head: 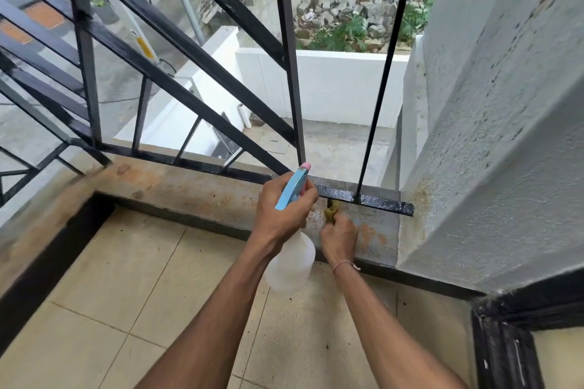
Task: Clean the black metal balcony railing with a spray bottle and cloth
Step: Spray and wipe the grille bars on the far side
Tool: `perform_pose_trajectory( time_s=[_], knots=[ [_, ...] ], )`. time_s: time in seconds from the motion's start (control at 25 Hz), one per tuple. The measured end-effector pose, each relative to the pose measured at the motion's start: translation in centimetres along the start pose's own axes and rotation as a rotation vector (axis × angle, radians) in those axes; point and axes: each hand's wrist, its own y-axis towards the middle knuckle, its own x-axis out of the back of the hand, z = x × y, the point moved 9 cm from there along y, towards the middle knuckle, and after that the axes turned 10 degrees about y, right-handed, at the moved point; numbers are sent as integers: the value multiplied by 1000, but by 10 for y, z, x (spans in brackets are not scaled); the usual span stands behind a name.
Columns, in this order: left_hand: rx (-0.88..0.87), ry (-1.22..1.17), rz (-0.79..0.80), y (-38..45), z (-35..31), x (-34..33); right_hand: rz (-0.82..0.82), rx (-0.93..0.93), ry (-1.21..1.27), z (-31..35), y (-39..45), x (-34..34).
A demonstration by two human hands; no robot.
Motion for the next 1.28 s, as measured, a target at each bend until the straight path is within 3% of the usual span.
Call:
perform_pose_trajectory(
  time_s=[0.16,0.32,0.44,0.72,0.8,0.96,1.04,1.28],
  knots=[
    [-1,-20,11,-1,-3,-3,-61,109,146,16,-14,14],
    [4,-35,9,-2,-1,-2,76,111,-86,10,-18,6],
    [6,-12,-18,3,4,3,174,407,-223,36,-47,-11],
    [-36,65,-86,2,13,29,353,1172,-1393,67,-39,-72],
    [-18,63,-78,3,16,27,369,1214,-1684,57,-38,-70],
    [-16,34,-43,5,13,17,502,1114,-2138,27,-29,-79],
    [-28,29,-48,7,12,18,583,1129,-2179,20,-28,-85],
    [-26,21,-40,4,4,17,677,1098,-2000,27,-22,-79]
  ],
)
